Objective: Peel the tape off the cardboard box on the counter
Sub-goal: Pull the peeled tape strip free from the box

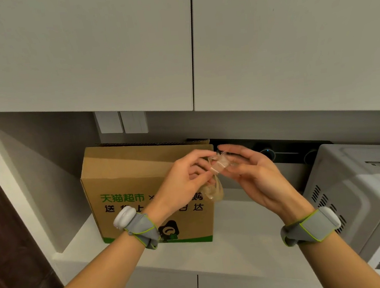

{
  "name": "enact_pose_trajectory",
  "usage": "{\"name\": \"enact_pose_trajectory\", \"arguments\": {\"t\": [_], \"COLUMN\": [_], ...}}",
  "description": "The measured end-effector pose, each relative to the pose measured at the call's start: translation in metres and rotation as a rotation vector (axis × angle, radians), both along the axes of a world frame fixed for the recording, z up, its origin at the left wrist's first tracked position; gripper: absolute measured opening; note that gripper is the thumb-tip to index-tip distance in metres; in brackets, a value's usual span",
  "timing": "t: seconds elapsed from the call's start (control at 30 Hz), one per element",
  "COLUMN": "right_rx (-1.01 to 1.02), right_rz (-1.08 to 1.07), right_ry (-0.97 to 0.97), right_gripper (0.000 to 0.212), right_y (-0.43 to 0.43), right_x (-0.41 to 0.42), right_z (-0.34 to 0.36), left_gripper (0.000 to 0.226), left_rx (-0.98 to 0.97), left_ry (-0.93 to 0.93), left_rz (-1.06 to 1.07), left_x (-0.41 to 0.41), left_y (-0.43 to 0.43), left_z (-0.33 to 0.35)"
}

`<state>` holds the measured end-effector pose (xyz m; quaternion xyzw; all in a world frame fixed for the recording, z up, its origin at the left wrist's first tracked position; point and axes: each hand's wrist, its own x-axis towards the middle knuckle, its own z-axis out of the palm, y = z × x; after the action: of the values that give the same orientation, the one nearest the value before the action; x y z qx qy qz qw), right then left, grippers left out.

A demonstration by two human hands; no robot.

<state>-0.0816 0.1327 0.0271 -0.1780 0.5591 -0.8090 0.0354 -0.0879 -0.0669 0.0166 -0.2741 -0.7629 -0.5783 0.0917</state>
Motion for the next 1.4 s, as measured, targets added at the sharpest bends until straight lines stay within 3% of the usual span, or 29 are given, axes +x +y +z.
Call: {"name": "enact_pose_trajectory", "arguments": {"t": [0.13,0.33,0.83,1.0,1.1,1.4], "right_rx": [0.052,0.121,0.285,0.311,0.412,0.39], "right_rz": [-0.02,-0.13,-0.235,-0.152,-0.125,-0.315], "right_ry": [0.009,0.079,0.104,0.117,0.191,0.18], "right_gripper": [0.039,0.023,0.024,0.035,0.03,0.013], "right_y": [-0.002,-0.009,-0.027,-0.031,-0.031,-0.022], "right_x": [-0.002,-0.002,0.002,0.009,0.013,0.005], "right_z": [-0.004,-0.009,-0.015,-0.012,-0.009,-0.012], "left_gripper": [0.044,0.022,0.005,0.01,0.012,0.01], "left_rx": [0.038,0.056,0.031,-0.112,-0.173,-0.056], "left_ry": [-0.011,0.013,0.057,0.163,0.18,-0.063], "left_rz": [0.051,0.094,0.134,0.282,0.343,0.126], "left_x": [-0.005,-0.007,-0.007,-0.009,-0.01,0.001], "left_y": [-0.003,-0.001,0.003,0.002,0.001,-0.001], "left_z": [0.0,0.001,-0.003,-0.003,-0.005,0.004]}}
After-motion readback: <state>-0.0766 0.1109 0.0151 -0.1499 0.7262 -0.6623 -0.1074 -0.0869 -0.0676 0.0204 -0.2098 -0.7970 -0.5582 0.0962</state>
